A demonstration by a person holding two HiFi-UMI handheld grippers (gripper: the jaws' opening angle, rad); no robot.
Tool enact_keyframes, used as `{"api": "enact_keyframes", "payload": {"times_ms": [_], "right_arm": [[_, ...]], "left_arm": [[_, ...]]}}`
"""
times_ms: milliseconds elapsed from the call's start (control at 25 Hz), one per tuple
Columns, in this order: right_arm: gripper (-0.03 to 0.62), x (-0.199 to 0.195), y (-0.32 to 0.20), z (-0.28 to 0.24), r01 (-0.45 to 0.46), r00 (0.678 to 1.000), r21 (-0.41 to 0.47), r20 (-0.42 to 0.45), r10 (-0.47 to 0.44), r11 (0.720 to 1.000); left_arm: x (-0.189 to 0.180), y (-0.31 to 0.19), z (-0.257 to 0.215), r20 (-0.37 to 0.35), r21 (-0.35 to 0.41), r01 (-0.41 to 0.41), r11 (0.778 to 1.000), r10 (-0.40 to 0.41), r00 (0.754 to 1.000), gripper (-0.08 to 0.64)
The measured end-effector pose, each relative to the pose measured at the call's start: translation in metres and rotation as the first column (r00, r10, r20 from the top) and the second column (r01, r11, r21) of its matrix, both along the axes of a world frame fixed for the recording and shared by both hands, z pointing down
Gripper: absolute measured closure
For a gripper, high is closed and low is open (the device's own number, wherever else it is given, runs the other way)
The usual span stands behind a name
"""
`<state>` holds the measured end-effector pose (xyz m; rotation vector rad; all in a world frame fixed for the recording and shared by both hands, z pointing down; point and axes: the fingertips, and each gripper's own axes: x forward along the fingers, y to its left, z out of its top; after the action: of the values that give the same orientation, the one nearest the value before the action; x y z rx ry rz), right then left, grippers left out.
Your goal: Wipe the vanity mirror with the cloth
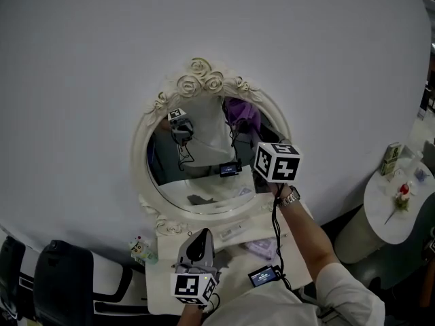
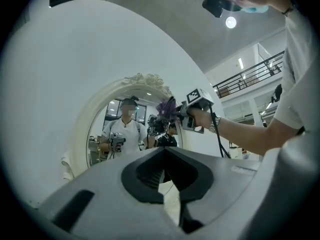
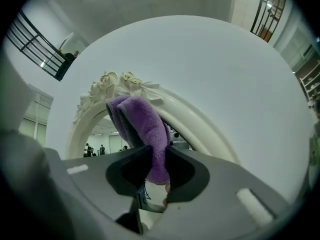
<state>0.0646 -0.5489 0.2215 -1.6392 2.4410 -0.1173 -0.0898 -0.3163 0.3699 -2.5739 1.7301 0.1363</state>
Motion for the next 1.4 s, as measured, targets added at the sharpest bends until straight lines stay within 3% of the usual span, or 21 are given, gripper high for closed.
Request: {"api": "enact_keyframes", "payload": {"times_ms": [200, 520, 760, 960, 1200, 1400], "right_arm": [[0.503, -0.012, 0.016, 0.002, 0.019, 0.999, 0.020, 0.025, -0.020, 1.000], [0.503, -0.131, 0.060, 0.010, 0.253, 0.967, 0.074, -0.059, -0.249, 0.964], [0.503, -0.214, 0.078, 0.043, 0.409, 0.910, -0.002, -0.078, -0.408, 0.912], [0.503, -0.266, 0.085, 0.065, 0.480, 0.872, -0.063, -0.069, -0.484, 0.875], [0.503, -0.281, 0.070, 0.082, 0.457, 0.885, -0.098, -0.055, -0.463, 0.884], [0.503, -0.248, 0.050, 0.083, 0.389, 0.919, -0.098, -0.034, -0.394, 0.916]], "left_arm": [[-0.009, 0.006, 0.001, 0.005, -0.001, 0.023, 1.000, -0.023, 1.000, 0.561], [-0.053, 0.037, 0.005, 0.009, -0.006, 0.177, 0.984, -0.177, 0.984, 0.561], [-0.099, 0.070, 0.011, -0.001, -0.019, 0.331, 0.943, -0.331, 0.943, 0.561], [-0.130, 0.096, 0.011, 0.000, -0.023, 0.437, 0.899, -0.437, 0.900, 0.561], [-0.142, 0.107, 0.017, 0.011, -0.043, 0.481, 0.876, -0.481, 0.877, 0.561], [-0.132, 0.091, 0.017, 0.027, -0.045, 0.432, 0.901, -0.432, 0.902, 0.561]]}}
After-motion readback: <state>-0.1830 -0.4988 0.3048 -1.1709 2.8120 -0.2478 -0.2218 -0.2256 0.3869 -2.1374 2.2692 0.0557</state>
